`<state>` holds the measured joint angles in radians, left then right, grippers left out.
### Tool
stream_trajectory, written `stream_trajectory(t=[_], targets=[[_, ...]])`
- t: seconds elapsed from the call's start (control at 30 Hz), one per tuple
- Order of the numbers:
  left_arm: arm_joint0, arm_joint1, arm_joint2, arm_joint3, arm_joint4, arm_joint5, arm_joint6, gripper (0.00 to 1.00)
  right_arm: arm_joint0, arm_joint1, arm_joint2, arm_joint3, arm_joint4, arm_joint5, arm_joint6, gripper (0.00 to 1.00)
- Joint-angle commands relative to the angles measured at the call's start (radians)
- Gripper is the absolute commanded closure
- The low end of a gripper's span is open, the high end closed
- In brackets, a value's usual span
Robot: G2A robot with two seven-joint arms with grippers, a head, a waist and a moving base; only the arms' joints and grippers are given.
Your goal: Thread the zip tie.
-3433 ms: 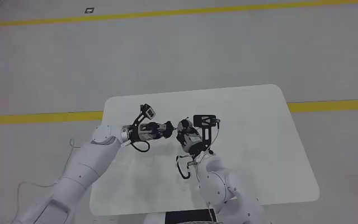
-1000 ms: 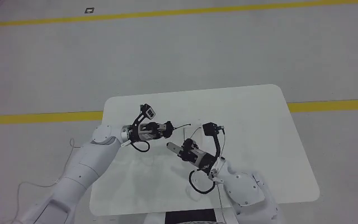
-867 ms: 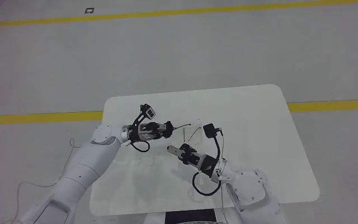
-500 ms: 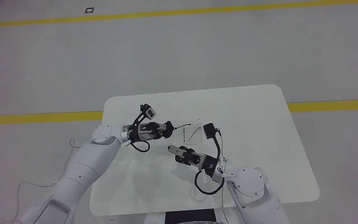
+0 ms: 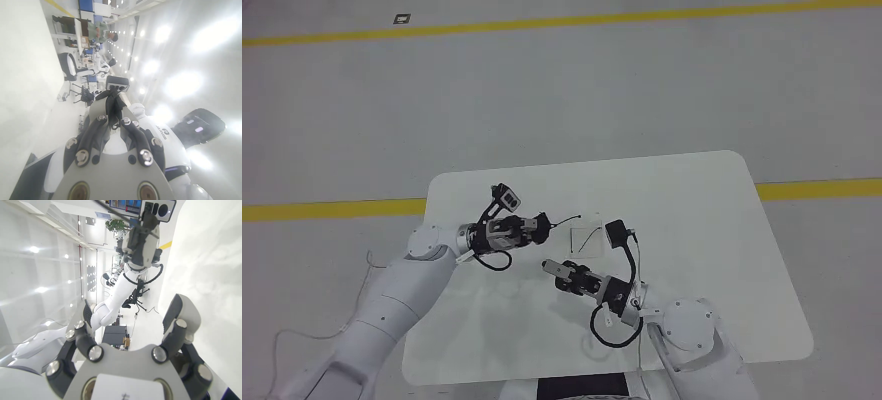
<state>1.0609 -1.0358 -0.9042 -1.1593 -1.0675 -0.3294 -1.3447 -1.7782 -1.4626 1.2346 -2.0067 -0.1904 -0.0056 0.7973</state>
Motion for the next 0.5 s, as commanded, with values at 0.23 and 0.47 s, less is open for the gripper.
stream_trajectory(t=[0.23, 0.47], targets=[[0.048, 0.014, 0.004, -0.076, -0.204, 0.073, -0.045, 1.0, 0.0, 0.0, 0.0, 0.0, 0.0, 0.0, 0.0, 0.0], [0.041, 0.028, 0.043, -0.081, -0.25, 0.08, -0.045, 1.0, 0.0, 0.0, 0.0, 0.0, 0.0, 0.0, 0.0, 0.0]])
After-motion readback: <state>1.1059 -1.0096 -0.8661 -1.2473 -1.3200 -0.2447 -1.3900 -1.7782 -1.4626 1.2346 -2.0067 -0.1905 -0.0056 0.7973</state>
